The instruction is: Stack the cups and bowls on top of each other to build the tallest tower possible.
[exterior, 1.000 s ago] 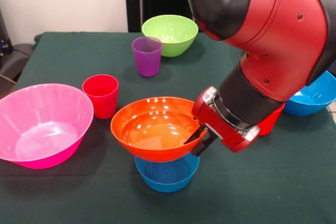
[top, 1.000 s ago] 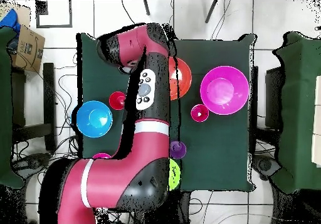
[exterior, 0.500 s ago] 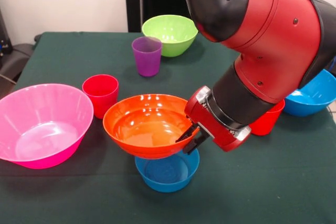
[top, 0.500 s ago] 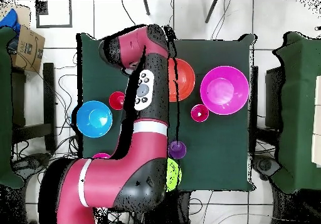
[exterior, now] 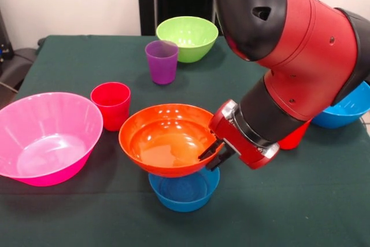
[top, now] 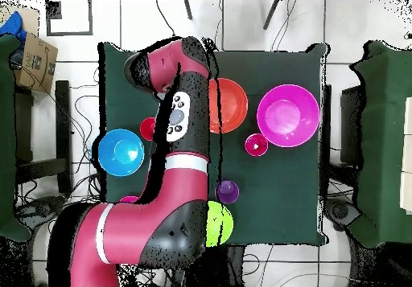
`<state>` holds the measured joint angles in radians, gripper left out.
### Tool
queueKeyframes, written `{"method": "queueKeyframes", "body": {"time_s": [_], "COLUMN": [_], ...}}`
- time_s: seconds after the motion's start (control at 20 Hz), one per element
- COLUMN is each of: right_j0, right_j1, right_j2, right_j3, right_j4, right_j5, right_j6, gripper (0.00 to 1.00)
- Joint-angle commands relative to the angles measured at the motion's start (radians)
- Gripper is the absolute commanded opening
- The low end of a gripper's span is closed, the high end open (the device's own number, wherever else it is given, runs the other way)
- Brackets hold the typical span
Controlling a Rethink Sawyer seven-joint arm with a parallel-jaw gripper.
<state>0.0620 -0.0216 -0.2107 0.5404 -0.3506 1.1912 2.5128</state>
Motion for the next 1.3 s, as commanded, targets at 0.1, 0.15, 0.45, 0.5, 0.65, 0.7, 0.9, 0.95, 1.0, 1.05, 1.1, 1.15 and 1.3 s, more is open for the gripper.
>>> {"method": "queueKeyframes", "body": {"time_s": [0.1, 0.15, 0.45, 0.5, 0.65, 0.7, 0.9, 0.95, 1.0, 1.05, 1.1, 1.15, 1.3], "right_j0": [0.006, 0.006, -0.002, -0.003, -0.008, -0.009, -0.011, -0.013, -0.015, -0.017, -0.019, -0.021, -0.025], "right_j1": [-0.015, -0.016, -0.011, -0.01, -0.005, -0.003, 0.011, 0.02, 0.031, 0.042, 0.054, 0.063, 0.089], "right_j2": [0.049, 0.052, 0.071, 0.074, 0.083, 0.084, 0.079, 0.08, 0.082, 0.083, 0.084, 0.084, 0.08], "right_j3": [0.011, 0.009, -0.027, -0.035, -0.066, -0.077, -0.129, -0.149, -0.171, -0.192, -0.212, -0.227, -0.255], "right_j4": [-0.007, -0.003, 0.018, 0.023, 0.037, 0.041, 0.054, 0.058, 0.061, 0.064, 0.065, 0.066, 0.067], "right_j5": [0.005, 0.01, 0.038, 0.045, 0.073, 0.084, 0.127, 0.138, 0.147, 0.154, 0.158, 0.161, 0.15], "right_j6": [-0.105, -0.106, -0.111, -0.112, -0.121, -0.125, -0.136, -0.139, -0.141, -0.143, -0.145, -0.147, -0.148], "gripper": [0.0, 0.0, 0.0, 0.0, 0.0, 0.0, 0.0, 0.0, 0.0, 0.0, 0.0, 0.0, 0.0]}}
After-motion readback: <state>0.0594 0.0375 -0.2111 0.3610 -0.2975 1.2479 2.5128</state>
